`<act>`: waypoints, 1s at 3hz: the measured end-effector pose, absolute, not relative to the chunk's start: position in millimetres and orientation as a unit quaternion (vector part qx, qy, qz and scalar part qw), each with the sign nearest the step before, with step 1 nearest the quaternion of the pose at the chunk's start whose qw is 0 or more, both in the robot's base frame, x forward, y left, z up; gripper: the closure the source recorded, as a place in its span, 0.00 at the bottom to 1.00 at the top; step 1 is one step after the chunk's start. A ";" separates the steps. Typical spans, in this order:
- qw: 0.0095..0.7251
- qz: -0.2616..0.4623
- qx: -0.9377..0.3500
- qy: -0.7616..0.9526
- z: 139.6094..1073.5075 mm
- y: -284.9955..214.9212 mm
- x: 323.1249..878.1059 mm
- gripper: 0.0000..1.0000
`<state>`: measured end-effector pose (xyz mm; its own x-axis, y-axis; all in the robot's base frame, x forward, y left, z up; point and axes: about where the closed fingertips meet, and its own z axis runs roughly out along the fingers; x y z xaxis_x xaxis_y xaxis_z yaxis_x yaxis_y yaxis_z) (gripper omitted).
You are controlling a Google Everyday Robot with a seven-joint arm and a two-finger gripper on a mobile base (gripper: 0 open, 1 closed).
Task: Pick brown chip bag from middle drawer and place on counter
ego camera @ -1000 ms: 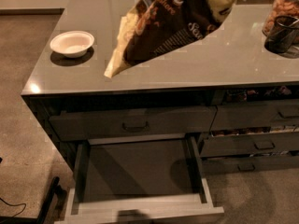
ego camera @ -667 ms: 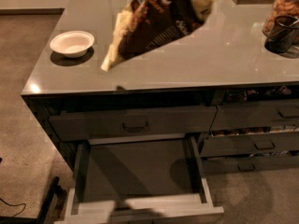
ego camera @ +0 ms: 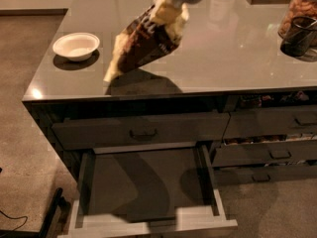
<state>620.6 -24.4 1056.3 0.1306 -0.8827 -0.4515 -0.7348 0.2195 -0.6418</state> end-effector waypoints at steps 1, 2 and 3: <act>0.408 -0.066 -0.620 0.667 989.8 -19.6 670.7 1.00; 0.379 -0.048 -0.620 0.685 922.8 -23.0 691.1 1.00; 0.375 -0.045 -0.621 0.686 915.2 -22.3 692.7 0.82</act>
Offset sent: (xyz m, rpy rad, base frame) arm 0.0922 -0.0067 -0.2255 -0.0283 0.2469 -0.0296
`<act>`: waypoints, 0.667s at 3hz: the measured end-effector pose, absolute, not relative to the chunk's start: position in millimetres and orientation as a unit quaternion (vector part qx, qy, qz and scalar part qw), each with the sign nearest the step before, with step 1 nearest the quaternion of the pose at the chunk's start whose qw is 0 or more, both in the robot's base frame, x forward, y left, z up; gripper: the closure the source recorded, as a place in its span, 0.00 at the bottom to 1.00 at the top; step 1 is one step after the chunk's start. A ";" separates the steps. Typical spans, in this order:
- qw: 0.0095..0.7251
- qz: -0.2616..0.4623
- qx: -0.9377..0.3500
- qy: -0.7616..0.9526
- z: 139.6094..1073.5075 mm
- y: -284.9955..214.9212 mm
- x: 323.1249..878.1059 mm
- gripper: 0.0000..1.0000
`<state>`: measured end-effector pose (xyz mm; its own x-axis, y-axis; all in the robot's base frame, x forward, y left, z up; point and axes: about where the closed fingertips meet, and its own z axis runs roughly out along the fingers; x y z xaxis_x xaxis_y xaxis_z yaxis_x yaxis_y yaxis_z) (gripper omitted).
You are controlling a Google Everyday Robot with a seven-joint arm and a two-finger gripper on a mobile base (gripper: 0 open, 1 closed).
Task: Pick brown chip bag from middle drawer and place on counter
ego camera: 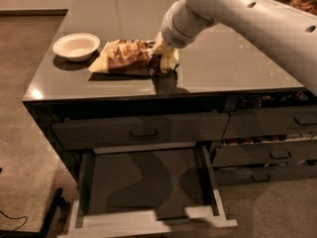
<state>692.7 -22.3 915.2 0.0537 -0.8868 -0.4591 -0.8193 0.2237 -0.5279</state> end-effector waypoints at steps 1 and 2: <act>0.375 -0.045 -0.621 0.686 915.1 -22.3 692.7 0.58; 0.375 -0.045 -0.621 0.686 915.1 -22.3 692.7 0.36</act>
Offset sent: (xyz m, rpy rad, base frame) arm 0.0000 0.0000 0.0000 0.0000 0.0000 0.0000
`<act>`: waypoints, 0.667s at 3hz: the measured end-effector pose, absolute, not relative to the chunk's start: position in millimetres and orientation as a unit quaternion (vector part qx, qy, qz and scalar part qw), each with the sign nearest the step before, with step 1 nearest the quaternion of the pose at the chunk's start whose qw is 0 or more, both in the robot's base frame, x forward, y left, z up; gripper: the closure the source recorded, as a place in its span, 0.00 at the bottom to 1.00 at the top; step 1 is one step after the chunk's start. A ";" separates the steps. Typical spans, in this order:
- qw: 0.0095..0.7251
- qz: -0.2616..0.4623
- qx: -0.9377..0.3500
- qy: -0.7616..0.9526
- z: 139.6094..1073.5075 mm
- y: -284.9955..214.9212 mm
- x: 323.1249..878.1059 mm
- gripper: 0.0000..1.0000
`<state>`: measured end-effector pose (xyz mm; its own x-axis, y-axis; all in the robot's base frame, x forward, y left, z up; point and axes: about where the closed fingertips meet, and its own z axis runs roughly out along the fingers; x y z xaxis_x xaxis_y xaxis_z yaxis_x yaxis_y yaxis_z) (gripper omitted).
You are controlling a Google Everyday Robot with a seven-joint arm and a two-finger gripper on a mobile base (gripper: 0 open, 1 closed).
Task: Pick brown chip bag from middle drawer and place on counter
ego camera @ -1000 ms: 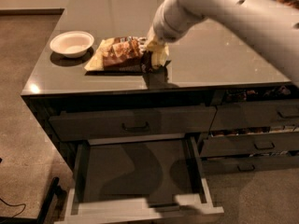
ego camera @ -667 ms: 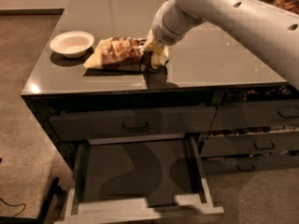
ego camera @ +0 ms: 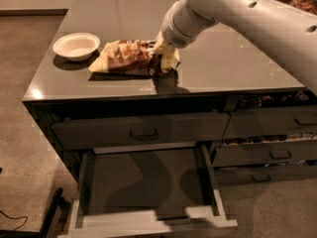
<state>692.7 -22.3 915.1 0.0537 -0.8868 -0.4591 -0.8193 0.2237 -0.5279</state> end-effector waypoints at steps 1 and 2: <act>0.375 -0.045 -0.621 0.686 915.1 -22.2 692.7 0.12; 0.375 -0.045 -0.622 0.686 914.9 -22.0 692.6 0.00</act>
Offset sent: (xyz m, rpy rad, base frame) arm 0.0000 0.0000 0.0000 0.0000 0.0000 0.0000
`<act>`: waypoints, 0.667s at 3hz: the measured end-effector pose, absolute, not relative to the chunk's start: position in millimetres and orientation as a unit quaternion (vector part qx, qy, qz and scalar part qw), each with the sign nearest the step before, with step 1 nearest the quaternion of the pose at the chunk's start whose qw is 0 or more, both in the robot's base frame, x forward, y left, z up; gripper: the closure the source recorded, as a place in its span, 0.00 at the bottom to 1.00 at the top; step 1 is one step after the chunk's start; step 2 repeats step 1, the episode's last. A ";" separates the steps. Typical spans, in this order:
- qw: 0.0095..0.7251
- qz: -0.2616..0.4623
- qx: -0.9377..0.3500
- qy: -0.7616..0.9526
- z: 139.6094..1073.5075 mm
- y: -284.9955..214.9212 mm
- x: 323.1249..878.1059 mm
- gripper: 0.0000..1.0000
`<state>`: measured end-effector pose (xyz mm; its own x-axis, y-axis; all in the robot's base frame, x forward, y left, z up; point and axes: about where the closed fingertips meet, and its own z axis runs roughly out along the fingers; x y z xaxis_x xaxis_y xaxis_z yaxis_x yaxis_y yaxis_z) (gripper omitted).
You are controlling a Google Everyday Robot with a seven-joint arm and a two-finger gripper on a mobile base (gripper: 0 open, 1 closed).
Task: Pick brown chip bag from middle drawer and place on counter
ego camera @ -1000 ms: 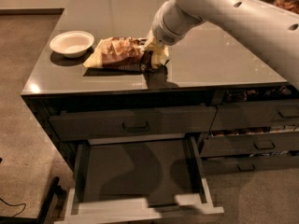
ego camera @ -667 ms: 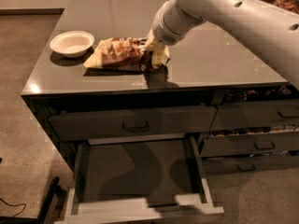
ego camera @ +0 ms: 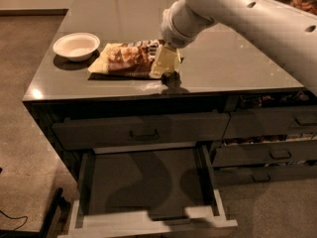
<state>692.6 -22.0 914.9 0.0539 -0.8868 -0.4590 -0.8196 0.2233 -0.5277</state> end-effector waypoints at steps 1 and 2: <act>0.375 -0.045 -0.622 0.686 914.9 -22.0 692.6 0.00; 0.375 -0.045 -0.622 0.686 914.9 -22.0 692.6 0.00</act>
Offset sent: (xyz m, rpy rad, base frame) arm 0.0000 0.0000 0.0000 0.0000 0.0000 0.0000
